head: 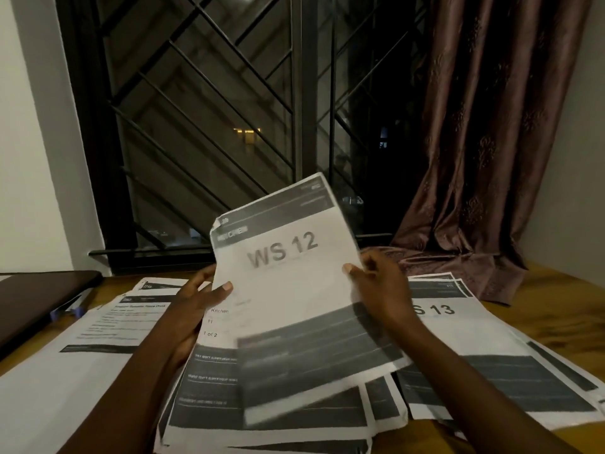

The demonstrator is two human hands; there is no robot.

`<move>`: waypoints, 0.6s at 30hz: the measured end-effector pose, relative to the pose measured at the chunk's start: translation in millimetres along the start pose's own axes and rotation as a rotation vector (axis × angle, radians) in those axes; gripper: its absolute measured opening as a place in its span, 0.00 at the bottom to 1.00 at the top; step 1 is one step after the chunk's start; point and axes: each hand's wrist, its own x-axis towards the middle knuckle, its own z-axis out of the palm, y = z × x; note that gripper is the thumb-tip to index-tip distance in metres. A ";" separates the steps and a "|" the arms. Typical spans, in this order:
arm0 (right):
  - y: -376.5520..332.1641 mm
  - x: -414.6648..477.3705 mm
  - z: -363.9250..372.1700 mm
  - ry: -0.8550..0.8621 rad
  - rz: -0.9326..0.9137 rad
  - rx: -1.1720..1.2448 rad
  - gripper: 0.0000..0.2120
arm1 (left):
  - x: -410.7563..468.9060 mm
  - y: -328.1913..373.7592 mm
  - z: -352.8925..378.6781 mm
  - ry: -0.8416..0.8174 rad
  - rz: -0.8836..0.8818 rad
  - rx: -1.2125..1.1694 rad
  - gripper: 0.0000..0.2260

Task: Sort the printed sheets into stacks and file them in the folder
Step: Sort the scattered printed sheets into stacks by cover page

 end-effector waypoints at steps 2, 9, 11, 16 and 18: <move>5.4 13.6 -21.0 0.157 0.025 -0.010 0.07 | 1.8 -0.8 -0.9 0.013 0.010 0.037 0.20; 56.8 55.2 -122.0 0.008 0.274 -0.585 0.21 | 16.9 1.4 -20.9 0.157 0.069 0.163 0.14; 66.9 55.8 -140.3 -0.033 0.270 -0.715 0.21 | 15.9 4.5 -25.2 0.191 0.057 0.178 0.14; 88.2 45.6 -158.6 -0.053 0.350 -0.829 0.17 | 11.1 10.0 -34.9 0.240 0.078 0.149 0.18; 98.4 41.4 -157.6 -0.131 0.487 -0.930 0.20 | 7.7 10.3 -31.3 0.240 0.069 0.150 0.19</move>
